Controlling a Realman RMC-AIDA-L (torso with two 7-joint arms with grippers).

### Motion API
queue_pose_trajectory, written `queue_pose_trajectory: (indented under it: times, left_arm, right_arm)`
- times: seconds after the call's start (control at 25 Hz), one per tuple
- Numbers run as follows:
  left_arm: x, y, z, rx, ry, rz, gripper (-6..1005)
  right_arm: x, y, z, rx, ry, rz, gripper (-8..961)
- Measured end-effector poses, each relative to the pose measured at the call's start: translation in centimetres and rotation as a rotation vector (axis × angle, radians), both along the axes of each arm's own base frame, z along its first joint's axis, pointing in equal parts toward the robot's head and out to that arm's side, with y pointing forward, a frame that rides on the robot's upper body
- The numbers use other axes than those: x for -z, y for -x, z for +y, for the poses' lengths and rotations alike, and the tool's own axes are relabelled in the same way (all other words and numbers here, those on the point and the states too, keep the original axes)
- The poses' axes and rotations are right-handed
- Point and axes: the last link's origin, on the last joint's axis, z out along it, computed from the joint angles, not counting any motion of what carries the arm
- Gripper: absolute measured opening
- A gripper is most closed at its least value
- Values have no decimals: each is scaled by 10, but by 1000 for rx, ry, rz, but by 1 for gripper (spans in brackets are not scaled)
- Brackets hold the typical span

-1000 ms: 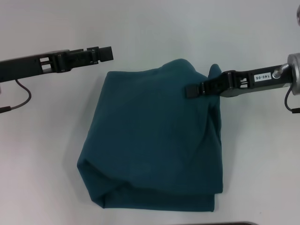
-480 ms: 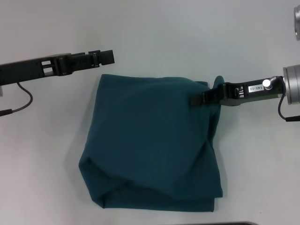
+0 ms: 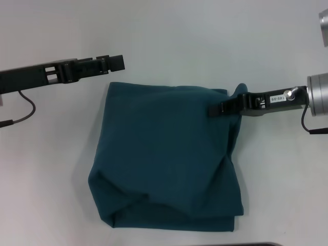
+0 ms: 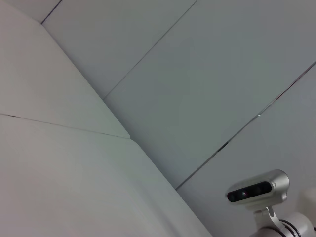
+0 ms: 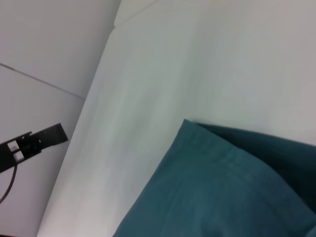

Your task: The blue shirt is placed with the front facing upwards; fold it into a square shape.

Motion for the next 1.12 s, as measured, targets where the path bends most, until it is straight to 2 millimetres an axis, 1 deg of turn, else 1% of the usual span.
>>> queue_pose_trajectory:
  times: [0.16, 0.4, 0.6, 0.84, 0.96, 1.12]
  left_arm:
    - [0, 0, 0, 0, -1, 0, 917]
    - [1, 0, -1, 0, -2, 0, 917]
    - [1, 1, -1, -1, -4, 0, 916]
    - [2, 0, 0, -3, -5, 0, 916]
    - [3, 0, 0, -3, -6, 0, 916]
    - [3, 0, -1, -4, -6, -1, 916]
  right_arm:
    - [2, -3, -5, -8, 1, 3, 92]
    - [-5, -15, -12, 22, -31, 12, 282]
    - [-14, -25, -20, 37, -32, 24, 527]
    - [-27, -36, -30, 60, -26, 34, 766]
    - [-32, -41, -35, 73, -24, 42, 798]
    - [-32, -43, -44, 73, 2, 59, 841]
